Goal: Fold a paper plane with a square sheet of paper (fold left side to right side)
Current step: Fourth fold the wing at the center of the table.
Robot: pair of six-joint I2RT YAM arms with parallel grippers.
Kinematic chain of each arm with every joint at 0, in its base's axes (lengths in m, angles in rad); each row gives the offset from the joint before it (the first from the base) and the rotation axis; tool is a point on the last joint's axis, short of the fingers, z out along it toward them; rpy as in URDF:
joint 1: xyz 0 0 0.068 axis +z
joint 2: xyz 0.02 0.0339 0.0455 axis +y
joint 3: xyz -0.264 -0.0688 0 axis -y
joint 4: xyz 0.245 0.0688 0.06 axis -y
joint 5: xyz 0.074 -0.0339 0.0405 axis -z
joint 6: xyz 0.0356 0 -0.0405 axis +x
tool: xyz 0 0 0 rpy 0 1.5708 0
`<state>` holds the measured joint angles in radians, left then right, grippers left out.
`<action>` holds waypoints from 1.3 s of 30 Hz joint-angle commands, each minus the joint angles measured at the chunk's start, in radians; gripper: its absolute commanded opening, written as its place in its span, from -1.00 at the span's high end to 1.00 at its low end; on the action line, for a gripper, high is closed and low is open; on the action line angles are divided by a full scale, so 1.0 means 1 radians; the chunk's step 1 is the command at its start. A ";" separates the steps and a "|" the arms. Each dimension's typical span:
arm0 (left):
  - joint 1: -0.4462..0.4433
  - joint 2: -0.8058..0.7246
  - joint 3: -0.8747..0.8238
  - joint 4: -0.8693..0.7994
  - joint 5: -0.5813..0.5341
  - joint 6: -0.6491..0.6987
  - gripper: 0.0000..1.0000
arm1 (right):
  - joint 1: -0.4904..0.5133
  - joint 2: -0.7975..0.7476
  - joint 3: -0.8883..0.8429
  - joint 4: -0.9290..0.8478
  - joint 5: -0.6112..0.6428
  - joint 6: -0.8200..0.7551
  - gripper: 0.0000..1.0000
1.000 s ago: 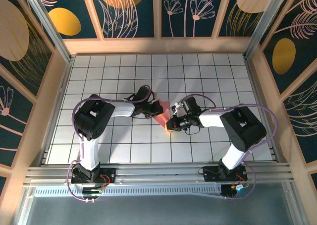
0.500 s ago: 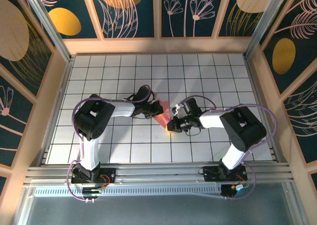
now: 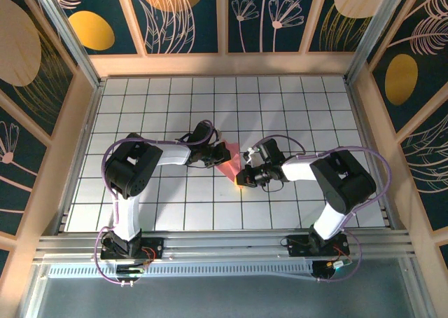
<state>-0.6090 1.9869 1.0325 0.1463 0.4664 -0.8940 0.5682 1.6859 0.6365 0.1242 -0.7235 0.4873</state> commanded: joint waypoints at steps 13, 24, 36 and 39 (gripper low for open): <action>-0.003 0.036 -0.024 -0.093 -0.077 0.017 1.00 | 0.001 0.034 -0.012 -0.030 0.024 -0.024 1.00; -0.003 0.041 -0.023 -0.093 -0.090 0.011 1.00 | 0.009 0.021 -0.034 -0.046 0.009 -0.026 1.00; -0.002 0.044 -0.025 -0.091 -0.100 0.002 1.00 | 0.038 -0.036 -0.112 -0.032 -0.025 0.008 1.00; -0.003 0.044 -0.023 -0.090 -0.100 0.003 1.00 | 0.040 -0.061 -0.123 -0.045 -0.032 0.010 1.00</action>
<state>-0.6102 1.9869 1.0325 0.1463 0.4625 -0.8944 0.5900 1.6424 0.5503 0.1791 -0.7334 0.4824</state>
